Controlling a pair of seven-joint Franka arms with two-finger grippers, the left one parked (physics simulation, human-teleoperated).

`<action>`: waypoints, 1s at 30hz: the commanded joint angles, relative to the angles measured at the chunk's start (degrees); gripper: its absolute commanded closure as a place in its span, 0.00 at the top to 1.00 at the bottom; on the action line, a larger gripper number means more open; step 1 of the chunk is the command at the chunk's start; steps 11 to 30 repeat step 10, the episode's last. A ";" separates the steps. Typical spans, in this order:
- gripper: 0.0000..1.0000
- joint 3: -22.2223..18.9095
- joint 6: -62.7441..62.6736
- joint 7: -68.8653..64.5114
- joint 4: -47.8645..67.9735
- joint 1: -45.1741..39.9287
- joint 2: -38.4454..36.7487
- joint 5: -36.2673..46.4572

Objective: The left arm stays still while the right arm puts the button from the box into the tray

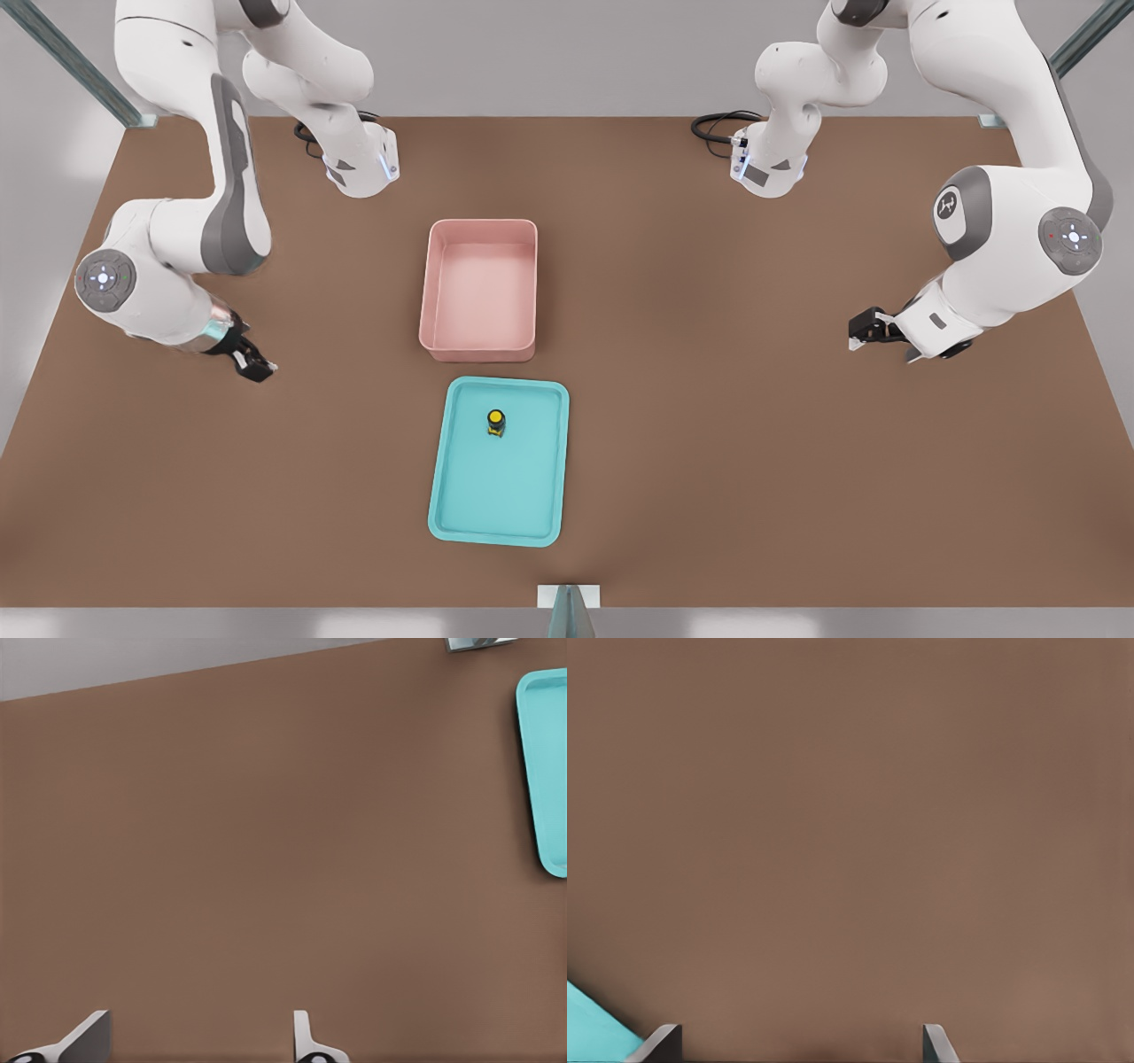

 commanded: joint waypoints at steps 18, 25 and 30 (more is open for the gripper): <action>1.00 -0.31 -3.70 -45.24 2.10 0.89 1.81 0.77; 1.00 -0.31 -3.70 -45.24 2.10 0.89 1.81 0.77; 1.00 -0.31 -3.70 -45.24 2.10 0.89 1.81 0.77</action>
